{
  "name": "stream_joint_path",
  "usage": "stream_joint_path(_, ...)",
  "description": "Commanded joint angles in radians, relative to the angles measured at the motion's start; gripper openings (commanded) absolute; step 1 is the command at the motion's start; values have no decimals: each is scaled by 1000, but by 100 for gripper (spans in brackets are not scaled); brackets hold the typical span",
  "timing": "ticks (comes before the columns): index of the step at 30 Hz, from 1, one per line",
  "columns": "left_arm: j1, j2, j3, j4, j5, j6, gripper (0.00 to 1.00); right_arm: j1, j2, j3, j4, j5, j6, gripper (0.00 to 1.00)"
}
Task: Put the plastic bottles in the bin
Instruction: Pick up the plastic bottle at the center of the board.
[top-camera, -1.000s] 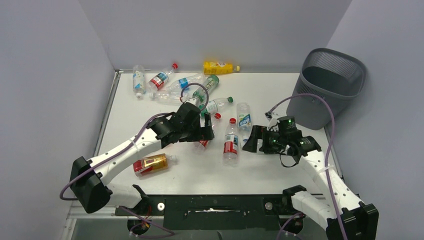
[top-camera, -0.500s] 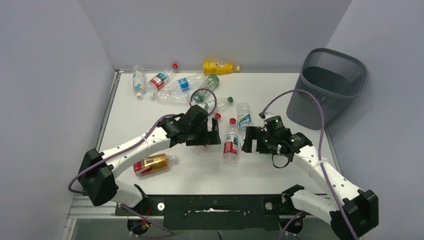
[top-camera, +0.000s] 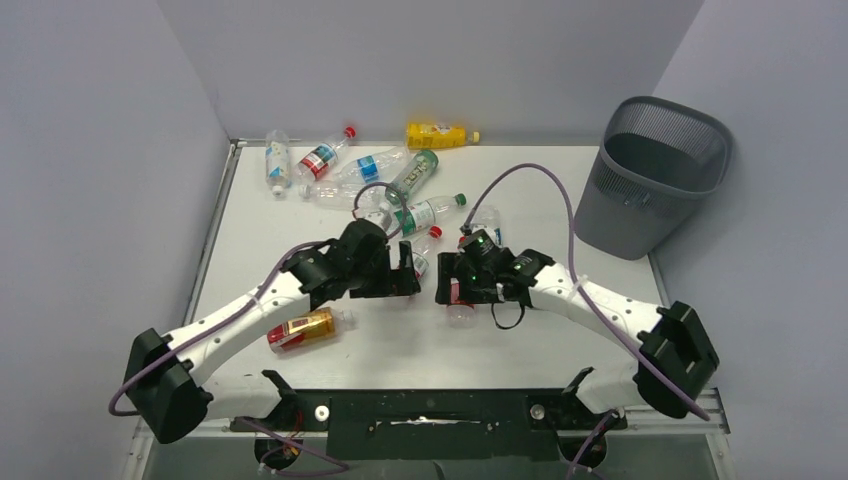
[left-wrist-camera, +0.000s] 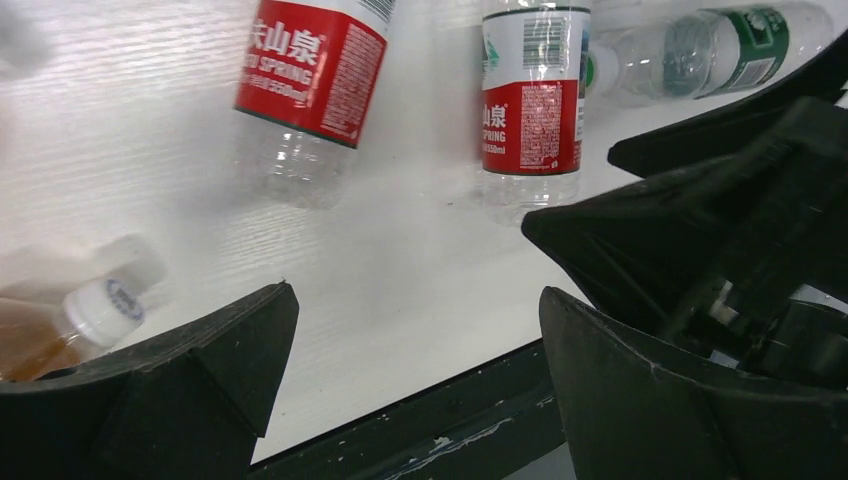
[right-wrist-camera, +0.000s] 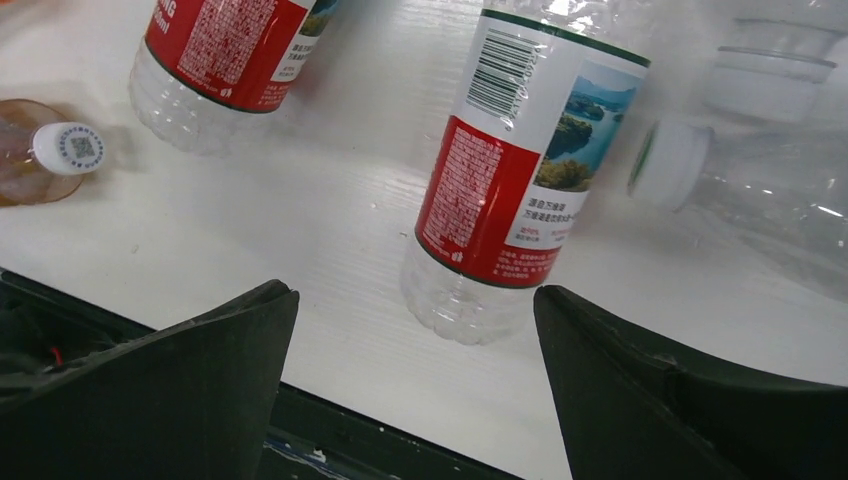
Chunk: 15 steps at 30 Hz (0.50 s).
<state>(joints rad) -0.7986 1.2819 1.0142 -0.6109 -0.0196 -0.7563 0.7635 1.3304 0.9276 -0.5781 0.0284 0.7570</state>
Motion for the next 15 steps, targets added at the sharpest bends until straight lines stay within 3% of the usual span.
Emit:
stream_joint_path(1, 63, -143, -24, -11, 32, 33, 93, 51, 87, 101, 17, 119, 107, 92)
stream_joint_path(9, 103, -214, -19, -57, 83, 83, 93, 109, 239, 276, -141, 286, 176, 87)
stream_joint_path(15, 104, -210, -12, -55, 119, 102, 93, 156, 266, 343, -245, 367, 237, 86)
